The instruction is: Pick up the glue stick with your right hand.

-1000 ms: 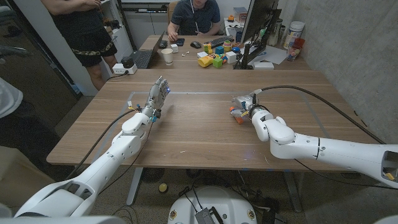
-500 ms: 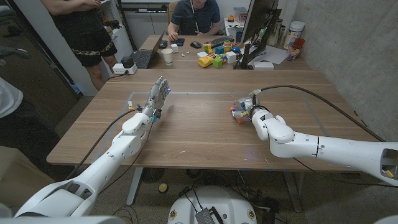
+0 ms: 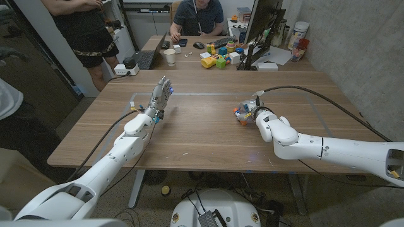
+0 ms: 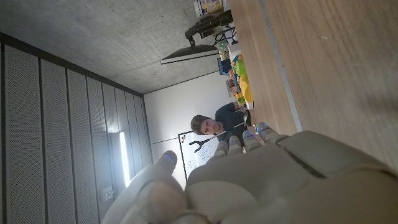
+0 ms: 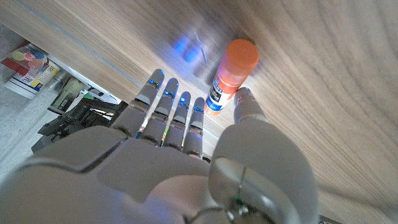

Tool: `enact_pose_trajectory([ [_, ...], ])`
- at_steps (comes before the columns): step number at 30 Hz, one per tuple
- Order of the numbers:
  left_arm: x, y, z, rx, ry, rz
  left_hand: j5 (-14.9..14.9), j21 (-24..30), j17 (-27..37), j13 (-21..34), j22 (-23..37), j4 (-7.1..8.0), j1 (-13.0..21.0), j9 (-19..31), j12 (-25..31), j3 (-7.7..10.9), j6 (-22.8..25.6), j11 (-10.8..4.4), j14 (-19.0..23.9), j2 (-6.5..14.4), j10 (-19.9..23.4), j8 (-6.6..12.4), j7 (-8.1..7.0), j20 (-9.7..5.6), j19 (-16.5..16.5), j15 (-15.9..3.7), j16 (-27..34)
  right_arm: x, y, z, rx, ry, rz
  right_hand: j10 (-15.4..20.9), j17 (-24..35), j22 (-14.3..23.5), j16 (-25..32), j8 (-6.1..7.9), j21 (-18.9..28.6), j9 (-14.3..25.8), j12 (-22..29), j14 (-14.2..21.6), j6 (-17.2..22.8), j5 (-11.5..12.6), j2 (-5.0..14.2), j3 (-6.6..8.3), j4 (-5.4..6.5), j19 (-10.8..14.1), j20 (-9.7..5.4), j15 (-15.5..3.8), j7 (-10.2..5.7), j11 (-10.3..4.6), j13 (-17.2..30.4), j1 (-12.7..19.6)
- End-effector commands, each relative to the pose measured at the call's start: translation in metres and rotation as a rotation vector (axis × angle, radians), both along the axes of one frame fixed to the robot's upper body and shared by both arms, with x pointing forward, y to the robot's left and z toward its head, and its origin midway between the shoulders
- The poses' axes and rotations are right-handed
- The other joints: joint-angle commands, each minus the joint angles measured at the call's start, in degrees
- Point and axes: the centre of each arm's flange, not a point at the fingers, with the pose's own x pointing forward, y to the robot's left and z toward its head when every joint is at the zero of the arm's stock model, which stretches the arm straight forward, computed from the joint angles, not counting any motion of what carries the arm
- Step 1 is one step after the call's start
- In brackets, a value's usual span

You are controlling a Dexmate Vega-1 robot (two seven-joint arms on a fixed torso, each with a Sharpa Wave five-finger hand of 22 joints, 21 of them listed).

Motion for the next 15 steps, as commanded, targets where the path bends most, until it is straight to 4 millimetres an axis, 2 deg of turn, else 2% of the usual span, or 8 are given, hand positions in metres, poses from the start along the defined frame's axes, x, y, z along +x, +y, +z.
enact_pose_trajectory([
  [1, -0.0036, 0.0005, -0.0001, 0.000, -0.011, 0.000, 0.4, 0.0, 0.1, 0.2, 0.2, 0.08, -0.1, 0.2, 0.0, -0.26, -5.2, 0.57, -12.2, 7.1, -8.5, 0.12, 0.31, 0.27, -4.2, 0.06, 0.0, 0.0000, 0.0009, -0.0003, -0.013, 0.035, -0.008, 1.9, 3.9, 0.5, 3.3, -0.26, 0.5, 0.2, 1.8, 1.3, 2.0, 0.0, 2.42, -1.21, 0.84, -0.8, 0.58, -3.77, 0.67, 0.41, 1.6, -0.4],
  [3, -0.0039, 0.0006, 0.0000, 0.001, -0.012, 0.001, 0.4, 0.0, 0.1, 0.2, 0.2, 0.07, -0.1, 0.2, 0.0, -0.28, -5.2, 0.59, -12.2, 7.1, -8.5, 0.12, 0.32, 0.27, -4.2, 0.08, 0.0, 0.0003, 0.0010, -0.0004, -0.019, 0.042, -0.009, 1.9, 5.4, 0.5, 4.4, -0.96, 0.5, 0.1, 2.3, 1.4, 1.3, -0.1, 2.73, -1.71, 0.93, -1.3, 0.58, -3.98, 0.05, 0.20, 2.3, -0.4],
  [5, -0.0049, 0.0013, 0.0005, 0.001, -0.016, 0.002, 0.4, 0.0, 0.1, 0.2, 0.2, 0.07, -0.1, 0.2, 0.0, -0.29, -5.2, 0.52, -12.2, 7.1, -8.5, 0.12, 0.33, 0.26, -4.2, 0.04, 0.0, 0.0005, 0.0018, -0.0008, -0.033, 0.046, -0.016, 1.6, 8.8, 0.7, 7.2, -2.39, 0.5, 0.2, 3.4, 1.6, -1.5, -0.2, 2.02, -3.05, 0.21, -2.2, 0.09, -4.43, -1.56, -0.74, 3.8, 0.4],
  [7, -0.0058, 0.0016, 0.0009, 0.001, -0.019, 0.004, 0.4, 0.0, 0.1, 0.2, 0.2, 0.06, -0.1, 0.2, 0.0, -0.31, -5.2, 0.57, -12.2, 7.1, -8.5, 0.13, 0.34, 0.27, -4.2, 0.06, 0.0, 0.0004, 0.0024, -0.0003, -0.040, 0.052, -0.021, 2.4, 12.3, 0.9, 10.4, -2.62, 0.6, 0.3, 4.8, 2.4, -2.7, 0.0, 1.12, -4.15, -0.79, -2.8, -0.32, -5.27, -2.26, -1.40, 5.3, 2.1],
  [10, -0.0068, 0.0021, 0.0018, 0.002, -0.024, 0.005, 0.4, -0.1, 0.1, 0.2, 0.2, 0.06, 0.0, 0.2, 0.0, -0.32, -5.2, 0.57, -12.2, 7.1, -8.6, 0.13, 0.35, 0.26, -4.2, 0.10, 0.0, 0.0006, 0.0033, 0.0008, -0.053, 0.055, -0.029, 3.1, 15.1, 1.1, 13.1, -2.63, 0.9, 0.3, 5.9, 3.1, -3.5, 0.2, 0.61, -4.81, -1.46, -2.8, -0.56, -5.94, -2.37, -1.89, 6.4, 3.7],
  [11, -0.0070, 0.0024, 0.0020, 0.002, -0.025, 0.006, 0.4, -0.1, 0.1, 0.2, 0.2, 0.06, 0.0, 0.2, 0.0, -0.33, -5.2, 0.61, -12.2, 7.1, -8.5, 0.13, 0.35, 0.27, -4.2, 0.10, 0.0, 0.0006, 0.0035, 0.0014, -0.054, 0.057, -0.031, 3.6, 17.3, 1.3, 15.0, -2.45, 1.1, 0.3, 6.7, 2.8, -3.5, 0.4, -0.04, -5.48, -1.76, -3.0, -0.63, -6.06, -2.06, -1.61, 7.2, 4.7],
  [12, -0.0071, 0.0026, 0.0022, 0.002, -0.027, 0.005, 0.4, -0.1, 0.1, 0.2, 0.2, 0.05, 0.0, 0.2, 0.0, -0.34, -5.3, 0.59, -12.2, 7.1, -8.5, 0.12, 0.38, 0.27, -4.2, 0.14, 0.0, 0.0007, 0.0037, 0.0020, -0.058, 0.060, -0.033, 3.4, 19.0, 1.4, 16.4, -2.35, 1.2, 0.3, 7.0, 2.9, -3.3, 0.5, -0.69, -6.13, -1.81, -3.1, -0.77, -6.03, -1.86, -1.68, 7.8, 5.2],
  [15, -0.0075, 0.0031, 0.0028, 0.000, -0.030, 0.005, 0.4, -0.1, 0.1, 0.2, 0.2, 0.05, 0.0, 0.2, 0.0, -0.36, -5.3, 0.59, -12.2, 7.1, -8.5, 0.12, 0.37, 0.27, -4.2, 0.14, 0.0, 0.0018, 0.0047, 0.0035, -0.072, 0.072, -0.042, 4.3, 24.5, 1.9, 21.0, -2.02, 1.7, 0.4, 9.0, 2.6, -2.0, 1.2, -1.05, -7.64, -1.44, -3.3, -0.80, -6.09, -1.21, -1.82, 9.8, 6.6],
])
